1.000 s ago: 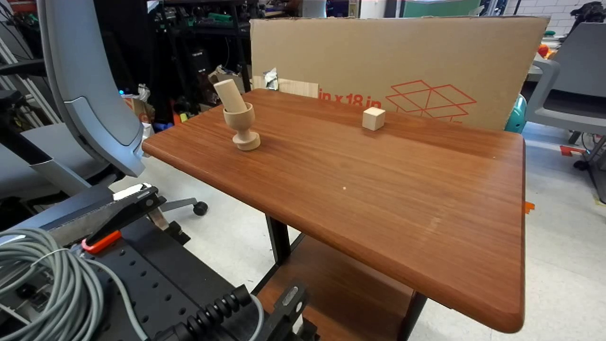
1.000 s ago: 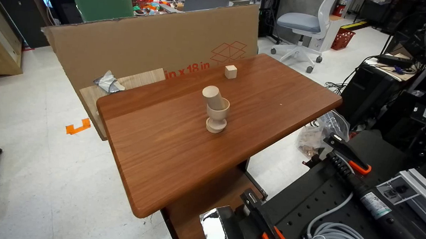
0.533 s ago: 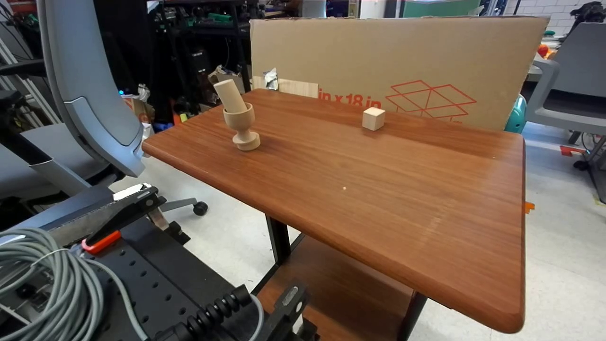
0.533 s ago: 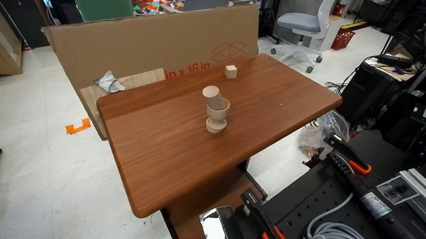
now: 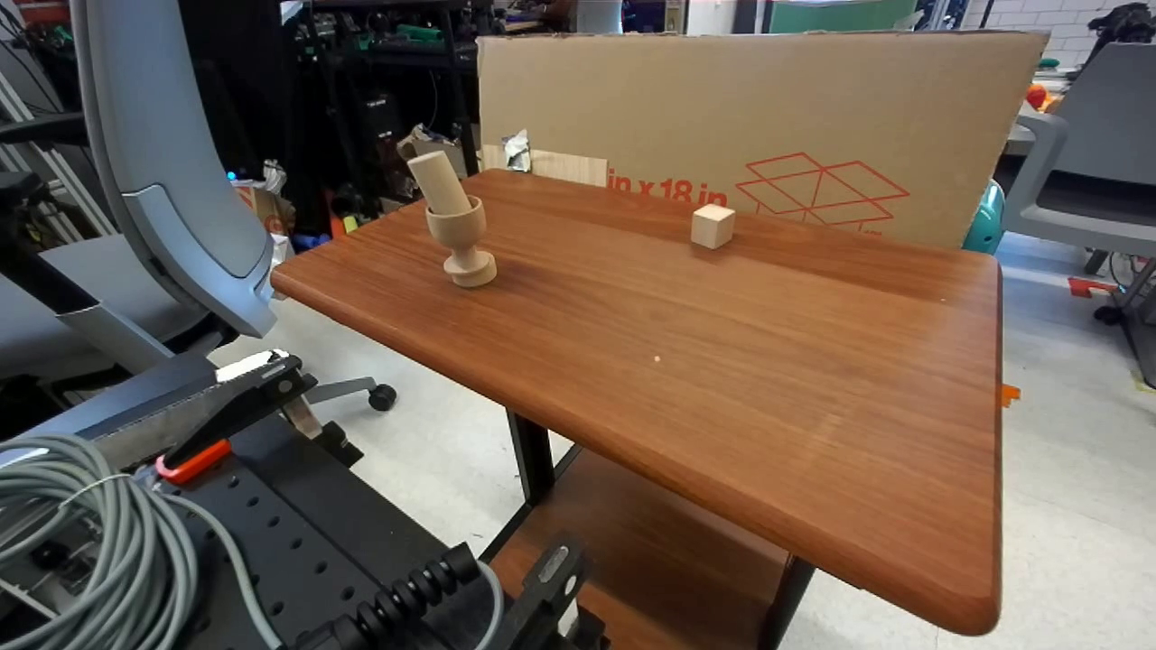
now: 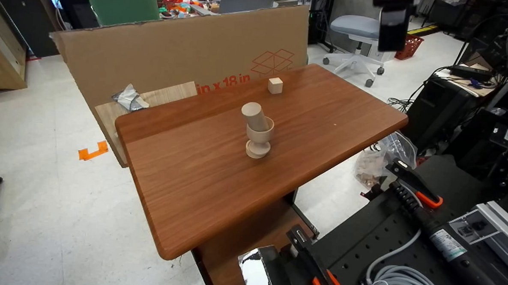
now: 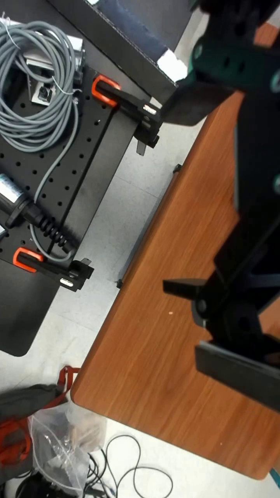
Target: Remove the cylindrical block from the cup and put it on the table
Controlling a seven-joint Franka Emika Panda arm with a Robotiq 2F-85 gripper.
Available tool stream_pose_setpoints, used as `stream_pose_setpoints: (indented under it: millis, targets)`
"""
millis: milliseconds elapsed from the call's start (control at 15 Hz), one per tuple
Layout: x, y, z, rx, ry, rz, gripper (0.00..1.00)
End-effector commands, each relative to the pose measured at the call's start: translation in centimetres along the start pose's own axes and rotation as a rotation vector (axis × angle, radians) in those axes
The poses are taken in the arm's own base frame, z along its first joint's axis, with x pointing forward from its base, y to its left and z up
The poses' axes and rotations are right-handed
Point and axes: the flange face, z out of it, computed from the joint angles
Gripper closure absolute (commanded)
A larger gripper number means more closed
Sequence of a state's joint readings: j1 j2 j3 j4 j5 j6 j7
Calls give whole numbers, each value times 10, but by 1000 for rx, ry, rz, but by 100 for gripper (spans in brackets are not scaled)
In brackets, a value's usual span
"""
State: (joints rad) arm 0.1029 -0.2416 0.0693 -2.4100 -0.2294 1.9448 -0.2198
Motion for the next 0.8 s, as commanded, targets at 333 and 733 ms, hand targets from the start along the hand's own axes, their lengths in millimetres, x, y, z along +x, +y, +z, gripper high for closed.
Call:
stream_pose_setpoints:
  millis: [333,733]
  targets:
    - [41,-36,48,10,-26,-93,0]
    - [77,-50,59,-34,111,-136,0]
